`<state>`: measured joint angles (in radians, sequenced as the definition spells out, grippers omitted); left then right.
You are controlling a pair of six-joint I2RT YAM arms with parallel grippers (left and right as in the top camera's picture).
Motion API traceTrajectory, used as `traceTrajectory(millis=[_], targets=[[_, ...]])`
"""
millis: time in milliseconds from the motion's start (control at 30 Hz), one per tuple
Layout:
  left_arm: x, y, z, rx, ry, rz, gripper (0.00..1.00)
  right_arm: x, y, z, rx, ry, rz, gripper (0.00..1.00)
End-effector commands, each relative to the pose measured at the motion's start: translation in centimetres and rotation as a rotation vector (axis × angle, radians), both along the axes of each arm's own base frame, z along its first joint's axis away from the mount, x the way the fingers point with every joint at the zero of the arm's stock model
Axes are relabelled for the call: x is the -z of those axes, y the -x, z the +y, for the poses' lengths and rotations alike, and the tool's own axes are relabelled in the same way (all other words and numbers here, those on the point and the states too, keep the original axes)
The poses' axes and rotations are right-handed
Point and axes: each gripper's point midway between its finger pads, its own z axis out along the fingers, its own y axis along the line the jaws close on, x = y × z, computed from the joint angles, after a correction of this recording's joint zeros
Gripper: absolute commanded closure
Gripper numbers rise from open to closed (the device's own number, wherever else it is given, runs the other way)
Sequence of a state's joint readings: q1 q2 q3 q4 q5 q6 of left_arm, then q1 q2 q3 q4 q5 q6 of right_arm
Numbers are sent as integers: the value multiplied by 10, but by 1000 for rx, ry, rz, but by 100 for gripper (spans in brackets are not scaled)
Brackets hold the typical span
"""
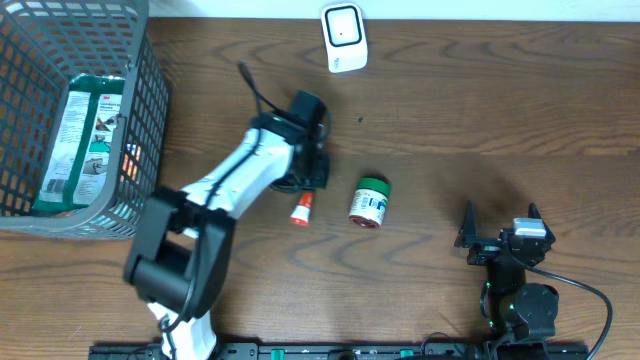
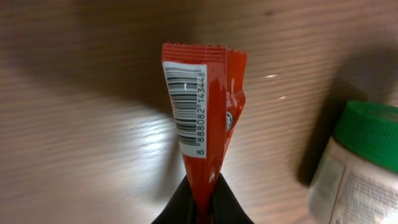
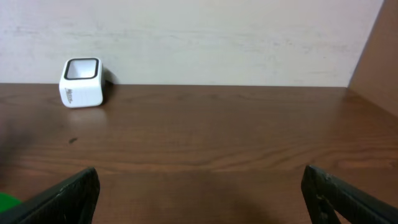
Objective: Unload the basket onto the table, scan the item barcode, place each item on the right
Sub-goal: 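Carry the red tube with the left gripper beside the jar, then lower the red tube onto the table and release it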
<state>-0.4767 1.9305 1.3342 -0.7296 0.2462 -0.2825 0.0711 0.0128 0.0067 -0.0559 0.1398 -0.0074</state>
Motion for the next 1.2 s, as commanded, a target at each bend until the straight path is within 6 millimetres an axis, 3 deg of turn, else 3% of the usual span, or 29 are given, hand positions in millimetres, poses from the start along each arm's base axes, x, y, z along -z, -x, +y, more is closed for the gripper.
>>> traceTrajectory(millis=[0,133,200,233,367,500,600,733,800,933,1167], targets=[[15,6,-19,8,5,21,93,1,0,-5,26,-13,1,1],[23,4,-30,-10,15,16,91,1,0,-5,26,-13,1,1],[23,1,-31,-15,21,7,50,1,0,-5,26,-13,1,1],[23,0,-32,-15,23,3,39,1,0,-5,26,-13,1,1],[13,-9,-33,-24,44,-30,27,1,0,-5,26,-13,1,1],[-18,-24,-33,-40,83,-97,23,1,0,-5,26,-13,1,1],[-35,-25,-32,-38,102,-131,26,1,0,-5,26,-13,1,1],[-36,-14,-26,-26,75,-99,76,1,0,-5,26,-13,1,1],[-30,-7,-21,-26,47,-75,85,1,0,-5,26,-13,1,1],[-1,6,7,-38,-95,-61,86,1,0,-5,26,-13,1,1],[25,28,20,-49,-132,-11,85,1,0,-5,26,-13,1,1]])
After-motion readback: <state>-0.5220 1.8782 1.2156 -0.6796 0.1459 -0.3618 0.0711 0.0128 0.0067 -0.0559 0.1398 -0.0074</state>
